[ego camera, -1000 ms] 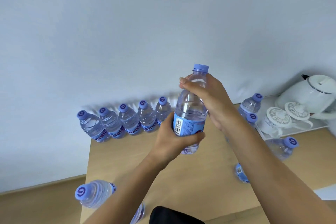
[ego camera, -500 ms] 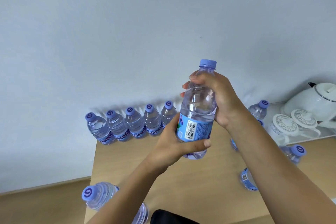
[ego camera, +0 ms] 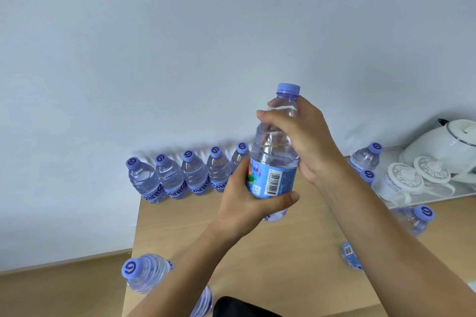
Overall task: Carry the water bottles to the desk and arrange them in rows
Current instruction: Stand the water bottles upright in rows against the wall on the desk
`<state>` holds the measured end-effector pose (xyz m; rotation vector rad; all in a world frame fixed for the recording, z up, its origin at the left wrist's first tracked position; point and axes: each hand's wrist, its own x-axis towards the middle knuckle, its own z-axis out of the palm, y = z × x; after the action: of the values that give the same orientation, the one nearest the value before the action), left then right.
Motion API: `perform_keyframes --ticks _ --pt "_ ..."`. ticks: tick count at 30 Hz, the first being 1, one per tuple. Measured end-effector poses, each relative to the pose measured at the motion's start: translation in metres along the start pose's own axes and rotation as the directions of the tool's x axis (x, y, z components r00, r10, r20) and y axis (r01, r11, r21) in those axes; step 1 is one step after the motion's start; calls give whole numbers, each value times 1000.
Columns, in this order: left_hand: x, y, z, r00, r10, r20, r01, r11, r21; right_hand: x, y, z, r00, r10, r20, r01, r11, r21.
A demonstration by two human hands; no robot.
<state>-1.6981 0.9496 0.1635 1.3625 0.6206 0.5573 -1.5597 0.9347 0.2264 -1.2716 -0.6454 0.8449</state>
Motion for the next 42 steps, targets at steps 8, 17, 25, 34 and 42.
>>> perform_keyframes --ticks 8,17,25,34,42 --pt "-3 8 -11 989 -3 147 14 997 -77 4 -17 0 993 26 112 -43 987 153" --pt "-8 10 -7 998 54 -36 -55 997 -47 1 -17 10 994 -63 84 65 998 -24" --pt "-10 12 -10 999 42 -27 -43 999 -19 -4 -15 17 998 -64 22 64 998 -17" --pt "-11 12 -16 995 -19 93 31 992 -119 5 -21 8 972 -8 236 -18 994 107" --pt "-8 9 -7 989 43 -141 -51 997 -50 -2 1 20 998 -42 -39 39 997 -60"
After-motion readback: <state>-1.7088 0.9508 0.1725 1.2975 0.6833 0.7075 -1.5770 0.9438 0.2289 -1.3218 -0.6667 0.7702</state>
